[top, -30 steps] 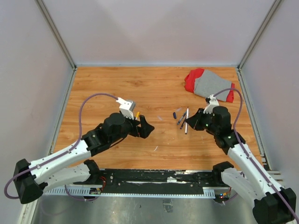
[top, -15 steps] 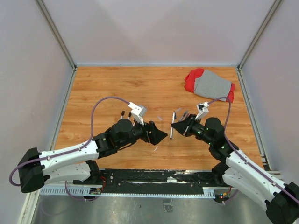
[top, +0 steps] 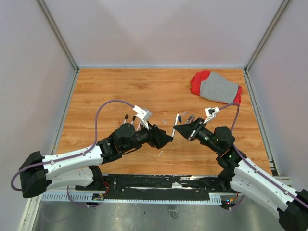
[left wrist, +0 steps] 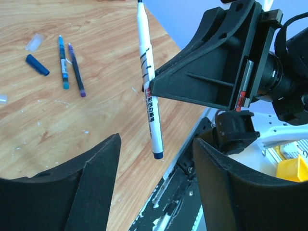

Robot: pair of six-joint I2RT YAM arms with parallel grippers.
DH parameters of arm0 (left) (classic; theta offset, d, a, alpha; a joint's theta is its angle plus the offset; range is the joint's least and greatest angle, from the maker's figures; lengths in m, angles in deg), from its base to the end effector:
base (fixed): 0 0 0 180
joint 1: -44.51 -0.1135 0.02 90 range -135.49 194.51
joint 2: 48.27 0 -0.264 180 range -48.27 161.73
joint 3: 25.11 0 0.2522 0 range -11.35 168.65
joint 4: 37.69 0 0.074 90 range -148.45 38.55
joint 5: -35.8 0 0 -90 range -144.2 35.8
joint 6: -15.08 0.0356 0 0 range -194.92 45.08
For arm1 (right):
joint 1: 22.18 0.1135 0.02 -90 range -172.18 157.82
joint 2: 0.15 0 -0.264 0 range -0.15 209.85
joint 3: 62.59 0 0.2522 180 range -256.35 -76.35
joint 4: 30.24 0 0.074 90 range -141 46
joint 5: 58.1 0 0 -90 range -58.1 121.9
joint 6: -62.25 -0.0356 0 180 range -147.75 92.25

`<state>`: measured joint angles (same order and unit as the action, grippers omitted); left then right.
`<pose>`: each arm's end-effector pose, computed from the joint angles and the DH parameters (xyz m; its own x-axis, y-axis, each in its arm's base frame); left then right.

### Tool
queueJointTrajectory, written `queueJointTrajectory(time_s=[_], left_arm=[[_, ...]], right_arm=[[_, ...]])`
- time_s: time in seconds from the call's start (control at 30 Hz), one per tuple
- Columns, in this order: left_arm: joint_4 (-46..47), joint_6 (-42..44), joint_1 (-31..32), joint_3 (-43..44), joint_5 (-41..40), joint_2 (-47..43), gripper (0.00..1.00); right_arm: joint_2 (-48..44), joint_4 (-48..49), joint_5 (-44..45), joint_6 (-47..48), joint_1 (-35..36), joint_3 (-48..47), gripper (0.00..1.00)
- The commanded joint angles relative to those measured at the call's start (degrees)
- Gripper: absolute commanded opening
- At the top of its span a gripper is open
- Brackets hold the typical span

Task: Insert the pens into the pen caps
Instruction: Pick up the pen from the center of the board.

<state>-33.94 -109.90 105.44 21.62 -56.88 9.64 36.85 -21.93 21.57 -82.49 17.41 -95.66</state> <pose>0.1160 -0.2053 0.2741 -0.5391 -0.2089 -0.8159 0.6609 0.4957 -0.5635 0.1265 0.1129 0.2634 -0.5905 0.5541 -0.5868 -0.4895 0.3321 0.8063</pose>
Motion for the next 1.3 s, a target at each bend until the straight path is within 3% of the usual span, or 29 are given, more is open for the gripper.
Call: queueJointTrajectory(time_s=[0.0,0.23,0.8,1.0,1.13,1.27], left_arm=[[3.9,0.24,0.51,0.19,1.67,1.19,0.63],[4.64,0.09,0.51,1.14,2.68,3.43,0.53],[4.26,0.66,0.48,2.62,1.98,3.6,0.39],[4.05,0.62,0.51,2.54,1.79,3.54,0.22],[2.56,0.62,0.51,2.75,0.62,3.37,0.02],[-0.56,1.27,0.51,3.02,-0.77,2.58,0.01]], right_arm=[[0.47,5.81,-1.48,-2.64,1.1,0.46,0.01],[1.15,8.47,-2.75,-3.31,1.95,0.43,0.01],[3.82,10.0,-3.56,-0.49,5.46,0.01,0.01],[3.95,10.42,-2.91,0.39,6.54,-0.09,0.01],[3.68,9.27,-2.29,1.46,6.62,-0.28,0.0],[2.25,5.65,-0.43,3.91,6.63,-0.62,0.06]])
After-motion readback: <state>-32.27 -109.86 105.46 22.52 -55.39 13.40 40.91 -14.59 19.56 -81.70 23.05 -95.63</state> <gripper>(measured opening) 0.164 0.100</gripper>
